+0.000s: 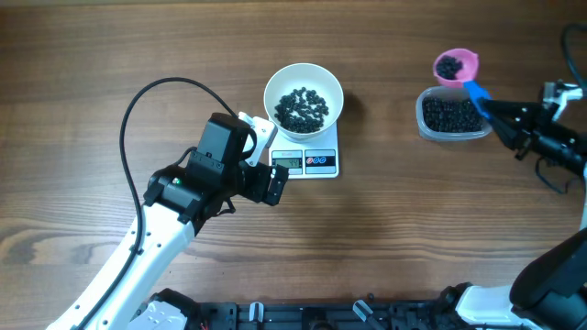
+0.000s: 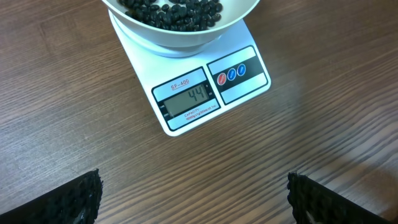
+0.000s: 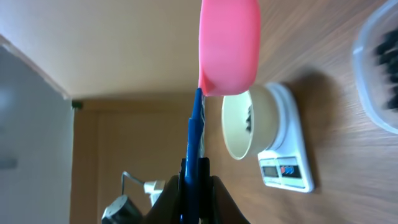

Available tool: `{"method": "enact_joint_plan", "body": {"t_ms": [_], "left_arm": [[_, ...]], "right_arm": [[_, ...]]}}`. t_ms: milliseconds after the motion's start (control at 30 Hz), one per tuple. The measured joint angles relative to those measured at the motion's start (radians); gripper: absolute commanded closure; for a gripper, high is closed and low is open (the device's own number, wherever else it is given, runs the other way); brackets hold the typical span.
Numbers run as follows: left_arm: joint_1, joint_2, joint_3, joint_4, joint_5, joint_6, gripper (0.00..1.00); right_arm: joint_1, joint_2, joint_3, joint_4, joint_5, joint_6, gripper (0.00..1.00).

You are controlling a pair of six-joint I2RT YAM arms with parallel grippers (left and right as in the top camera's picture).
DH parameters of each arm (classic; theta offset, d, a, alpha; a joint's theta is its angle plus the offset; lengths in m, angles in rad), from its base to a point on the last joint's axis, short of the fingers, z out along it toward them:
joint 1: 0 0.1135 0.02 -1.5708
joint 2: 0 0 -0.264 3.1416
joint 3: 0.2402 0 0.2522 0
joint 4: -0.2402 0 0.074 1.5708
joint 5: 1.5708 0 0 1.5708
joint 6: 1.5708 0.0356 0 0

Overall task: Scoop item into bowl and weigh 150g on scale
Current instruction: 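Carry the filled scoop left over the bowl with the right gripper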

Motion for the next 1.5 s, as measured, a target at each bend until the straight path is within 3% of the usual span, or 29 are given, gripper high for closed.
{"method": "enact_joint_plan", "body": {"t_ms": [200,733,1500], "left_arm": [[0.0,0.0,0.0,0.0,0.0,0.0,0.0],[0.0,0.0,0.0,0.0,0.0,0.0,0.0],[0.0,0.0,0.0,0.0,0.0,0.0,0.0]], "right_arm": [[0.121,0.0,0.0,0.042,-0.035,0.033,0.96],[0.451,0.0,-0.001,0.311,0.013,0.291,0.96],[0.791,0.0,-0.001,0.418,0.49,0.224,0.96]]}}
